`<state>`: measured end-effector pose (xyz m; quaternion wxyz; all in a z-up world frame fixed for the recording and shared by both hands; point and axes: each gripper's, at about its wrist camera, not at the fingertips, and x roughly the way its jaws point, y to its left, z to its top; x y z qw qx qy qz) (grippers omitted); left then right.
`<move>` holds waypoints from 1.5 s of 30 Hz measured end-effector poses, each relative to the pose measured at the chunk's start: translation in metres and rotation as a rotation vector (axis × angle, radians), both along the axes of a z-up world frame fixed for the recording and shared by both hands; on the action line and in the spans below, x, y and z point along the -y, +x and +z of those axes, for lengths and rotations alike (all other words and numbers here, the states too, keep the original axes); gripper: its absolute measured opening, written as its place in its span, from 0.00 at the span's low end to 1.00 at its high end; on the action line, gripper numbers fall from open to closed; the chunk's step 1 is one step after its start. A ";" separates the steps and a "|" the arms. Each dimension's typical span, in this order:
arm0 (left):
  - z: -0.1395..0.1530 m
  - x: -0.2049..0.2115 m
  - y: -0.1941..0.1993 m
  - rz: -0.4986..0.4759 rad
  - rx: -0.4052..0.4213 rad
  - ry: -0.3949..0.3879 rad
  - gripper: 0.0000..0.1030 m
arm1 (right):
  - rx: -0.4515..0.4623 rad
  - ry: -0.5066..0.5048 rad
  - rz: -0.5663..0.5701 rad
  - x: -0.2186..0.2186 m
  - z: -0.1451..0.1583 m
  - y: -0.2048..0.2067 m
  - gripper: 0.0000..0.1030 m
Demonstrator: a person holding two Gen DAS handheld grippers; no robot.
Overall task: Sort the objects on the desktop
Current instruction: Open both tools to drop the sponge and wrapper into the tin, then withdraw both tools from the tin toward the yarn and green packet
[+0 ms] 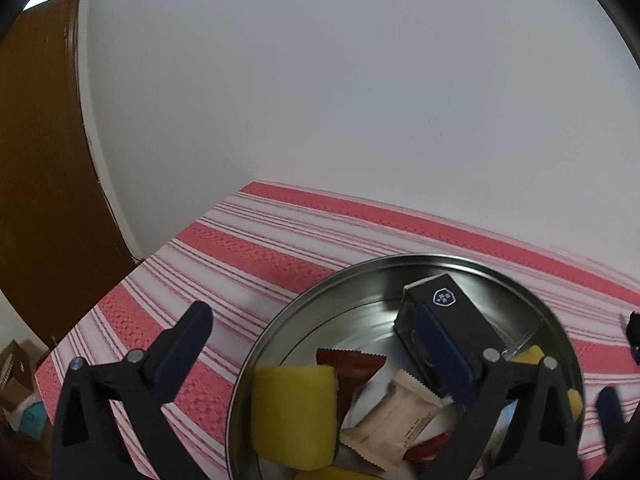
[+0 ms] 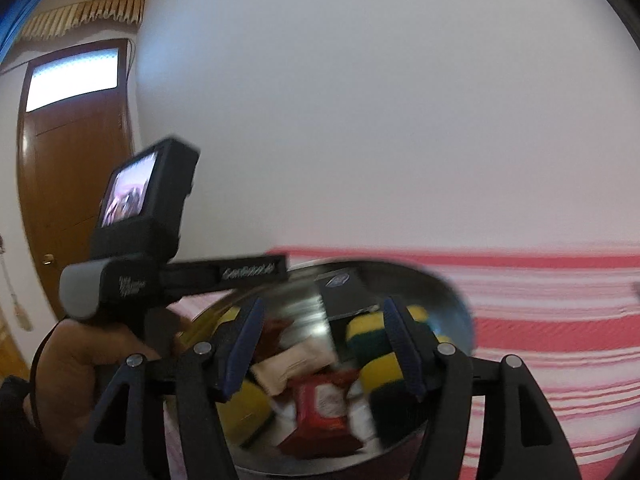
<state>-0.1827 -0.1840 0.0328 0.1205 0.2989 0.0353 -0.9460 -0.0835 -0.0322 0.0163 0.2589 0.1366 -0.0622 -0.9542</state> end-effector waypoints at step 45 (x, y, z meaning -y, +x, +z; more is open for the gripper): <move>-0.018 -0.070 0.106 0.047 -0.294 -0.006 0.99 | -0.143 -0.038 -0.393 -0.106 0.028 0.083 0.91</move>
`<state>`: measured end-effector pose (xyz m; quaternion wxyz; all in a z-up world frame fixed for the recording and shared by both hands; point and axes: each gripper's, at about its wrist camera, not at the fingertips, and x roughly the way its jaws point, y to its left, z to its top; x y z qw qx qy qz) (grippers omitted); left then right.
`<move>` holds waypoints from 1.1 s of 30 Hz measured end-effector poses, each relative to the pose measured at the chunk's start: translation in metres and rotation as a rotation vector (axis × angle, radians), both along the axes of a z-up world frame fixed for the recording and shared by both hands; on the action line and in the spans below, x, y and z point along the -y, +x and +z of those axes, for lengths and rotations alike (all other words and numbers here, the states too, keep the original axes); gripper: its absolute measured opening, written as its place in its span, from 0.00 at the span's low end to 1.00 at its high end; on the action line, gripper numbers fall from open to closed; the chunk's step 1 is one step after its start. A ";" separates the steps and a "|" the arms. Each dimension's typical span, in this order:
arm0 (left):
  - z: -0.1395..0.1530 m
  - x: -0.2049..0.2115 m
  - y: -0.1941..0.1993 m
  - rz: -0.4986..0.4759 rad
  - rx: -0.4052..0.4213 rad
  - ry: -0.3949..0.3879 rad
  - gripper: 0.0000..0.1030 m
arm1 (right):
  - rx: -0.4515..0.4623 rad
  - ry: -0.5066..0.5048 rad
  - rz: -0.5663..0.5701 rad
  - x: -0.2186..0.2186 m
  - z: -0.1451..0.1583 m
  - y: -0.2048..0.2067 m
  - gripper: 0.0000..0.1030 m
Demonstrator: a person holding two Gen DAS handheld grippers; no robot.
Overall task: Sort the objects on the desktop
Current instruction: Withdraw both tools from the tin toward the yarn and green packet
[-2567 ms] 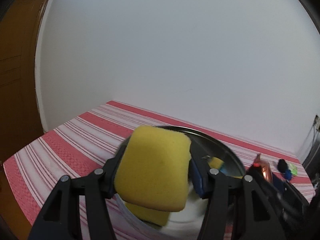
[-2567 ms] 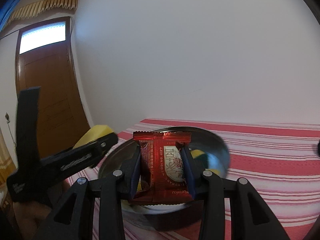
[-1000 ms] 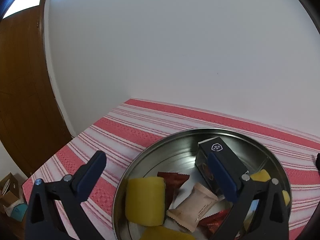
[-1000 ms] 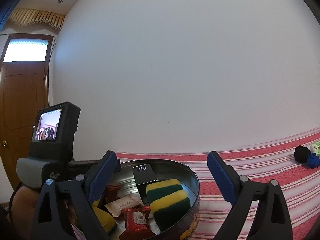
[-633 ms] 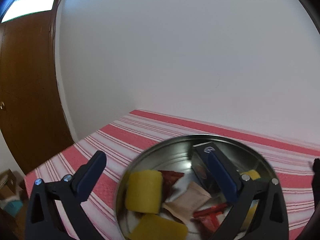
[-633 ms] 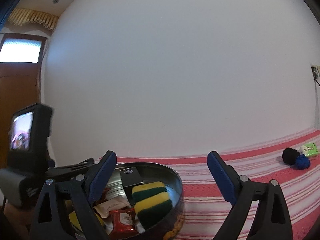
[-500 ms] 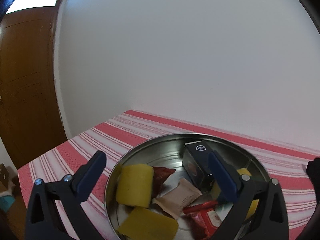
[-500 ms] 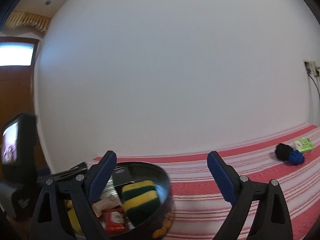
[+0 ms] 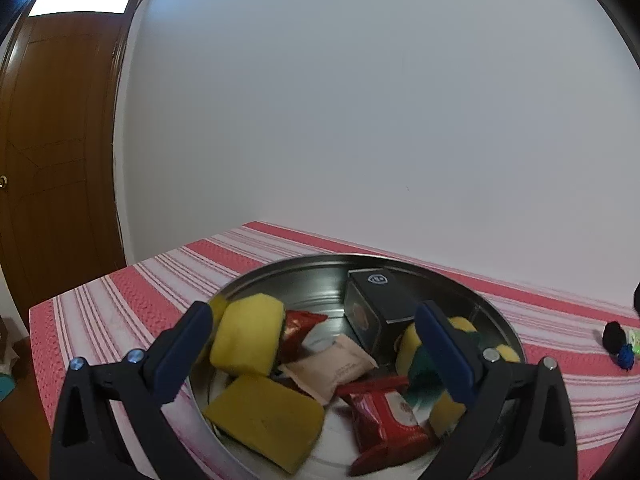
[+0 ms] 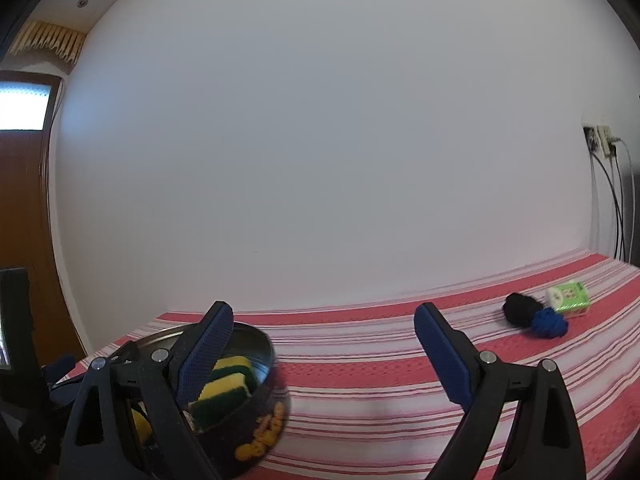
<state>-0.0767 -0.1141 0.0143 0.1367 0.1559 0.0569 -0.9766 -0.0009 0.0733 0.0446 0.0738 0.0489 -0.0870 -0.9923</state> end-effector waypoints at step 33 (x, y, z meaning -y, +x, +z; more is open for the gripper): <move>0.001 -0.177 0.015 -0.467 0.055 -0.058 0.99 | 0.034 0.106 -0.343 -0.200 0.007 0.028 0.91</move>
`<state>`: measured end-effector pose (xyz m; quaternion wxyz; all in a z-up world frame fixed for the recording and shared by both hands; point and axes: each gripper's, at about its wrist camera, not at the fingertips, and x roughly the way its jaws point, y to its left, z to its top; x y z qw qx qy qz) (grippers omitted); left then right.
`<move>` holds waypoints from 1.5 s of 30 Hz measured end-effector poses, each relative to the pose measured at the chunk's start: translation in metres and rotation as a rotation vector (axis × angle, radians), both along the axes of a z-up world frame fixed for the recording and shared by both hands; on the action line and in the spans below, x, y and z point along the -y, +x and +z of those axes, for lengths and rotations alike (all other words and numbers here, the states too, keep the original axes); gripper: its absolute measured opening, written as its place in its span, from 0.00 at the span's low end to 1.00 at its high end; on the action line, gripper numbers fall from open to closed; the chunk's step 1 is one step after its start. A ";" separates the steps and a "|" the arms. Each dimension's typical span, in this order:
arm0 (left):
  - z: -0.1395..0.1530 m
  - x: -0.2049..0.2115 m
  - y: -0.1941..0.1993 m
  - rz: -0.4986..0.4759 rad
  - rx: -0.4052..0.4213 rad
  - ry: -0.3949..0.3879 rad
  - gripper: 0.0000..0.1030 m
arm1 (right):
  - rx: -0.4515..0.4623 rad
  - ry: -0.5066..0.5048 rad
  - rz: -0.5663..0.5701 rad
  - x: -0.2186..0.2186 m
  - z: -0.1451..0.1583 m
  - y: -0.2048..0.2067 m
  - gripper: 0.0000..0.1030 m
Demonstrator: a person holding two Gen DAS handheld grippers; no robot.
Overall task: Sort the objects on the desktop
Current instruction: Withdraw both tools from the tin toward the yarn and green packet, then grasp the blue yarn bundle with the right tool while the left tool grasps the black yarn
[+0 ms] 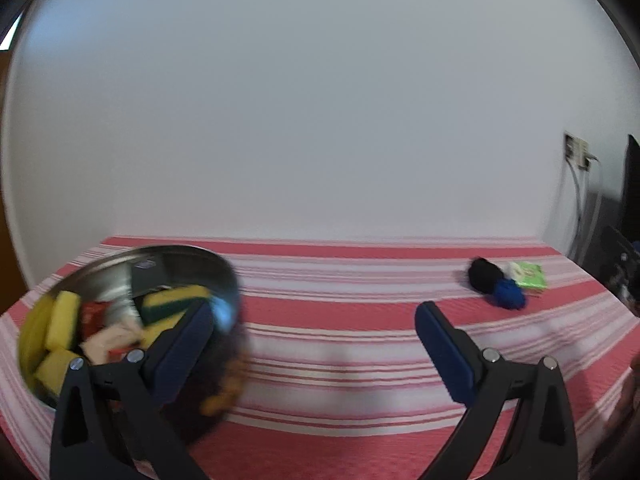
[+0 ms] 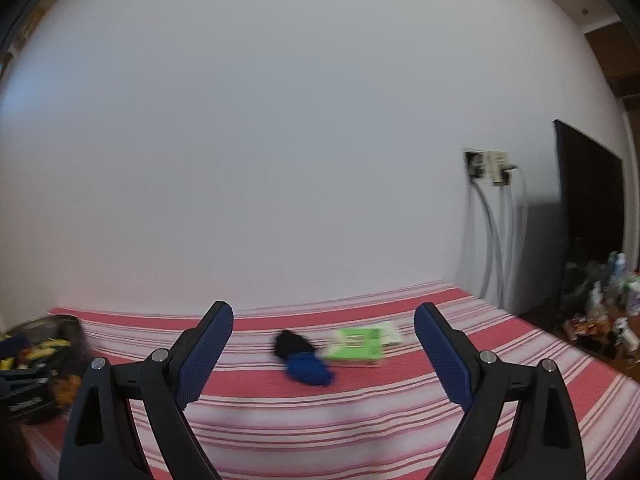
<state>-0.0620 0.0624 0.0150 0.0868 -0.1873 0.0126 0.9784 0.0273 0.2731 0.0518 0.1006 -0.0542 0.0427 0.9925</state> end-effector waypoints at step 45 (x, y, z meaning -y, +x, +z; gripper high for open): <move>-0.064 -0.105 -0.085 -0.251 0.519 0.198 0.99 | 0.725 -0.099 0.483 -0.029 -0.070 -0.185 0.47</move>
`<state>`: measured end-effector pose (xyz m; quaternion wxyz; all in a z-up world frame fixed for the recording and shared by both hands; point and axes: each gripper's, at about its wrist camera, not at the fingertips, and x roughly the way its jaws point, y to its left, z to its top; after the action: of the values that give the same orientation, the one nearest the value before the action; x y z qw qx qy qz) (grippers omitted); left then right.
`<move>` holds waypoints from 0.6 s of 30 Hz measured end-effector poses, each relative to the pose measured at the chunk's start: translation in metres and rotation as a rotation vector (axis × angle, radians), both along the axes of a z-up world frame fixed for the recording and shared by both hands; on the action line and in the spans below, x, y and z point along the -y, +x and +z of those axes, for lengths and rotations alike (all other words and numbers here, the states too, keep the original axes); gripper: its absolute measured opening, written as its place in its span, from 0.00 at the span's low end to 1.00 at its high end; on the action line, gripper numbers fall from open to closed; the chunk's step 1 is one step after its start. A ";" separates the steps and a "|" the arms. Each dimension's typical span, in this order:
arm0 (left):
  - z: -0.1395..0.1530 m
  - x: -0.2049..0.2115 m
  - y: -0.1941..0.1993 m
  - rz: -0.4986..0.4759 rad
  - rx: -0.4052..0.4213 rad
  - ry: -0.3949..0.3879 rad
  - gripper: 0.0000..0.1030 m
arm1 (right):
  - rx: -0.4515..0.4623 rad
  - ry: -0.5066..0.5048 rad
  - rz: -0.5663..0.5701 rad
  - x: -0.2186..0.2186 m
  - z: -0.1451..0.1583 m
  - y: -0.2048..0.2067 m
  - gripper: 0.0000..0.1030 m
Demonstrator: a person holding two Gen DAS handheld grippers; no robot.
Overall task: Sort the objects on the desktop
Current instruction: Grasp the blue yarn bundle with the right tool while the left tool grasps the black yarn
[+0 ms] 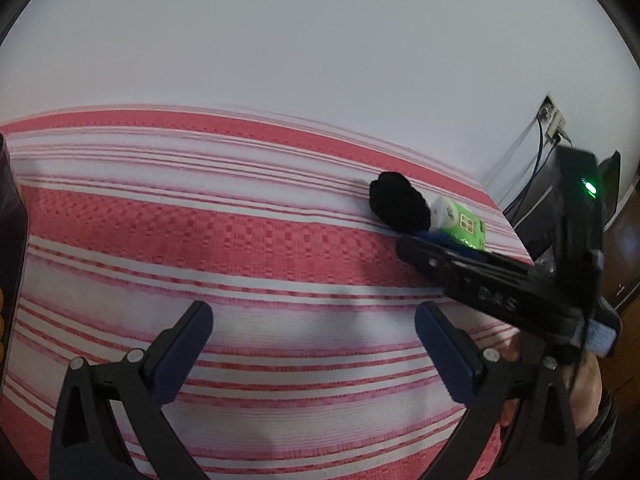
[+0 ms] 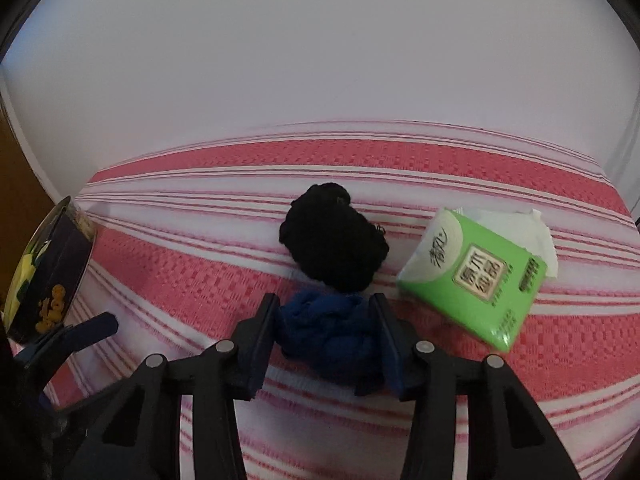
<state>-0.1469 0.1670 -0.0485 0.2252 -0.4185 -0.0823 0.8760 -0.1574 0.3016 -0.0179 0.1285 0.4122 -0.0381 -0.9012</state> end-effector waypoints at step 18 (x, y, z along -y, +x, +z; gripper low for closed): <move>0.009 -0.092 -0.059 0.120 0.064 0.139 0.99 | -0.465 -0.105 -0.419 -0.102 0.065 0.070 0.48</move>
<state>-0.2056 0.2593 -0.0396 0.1982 -0.4241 -0.1751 0.8661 -0.0877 0.4034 0.0475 -0.0336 0.1712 -0.1386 -0.9749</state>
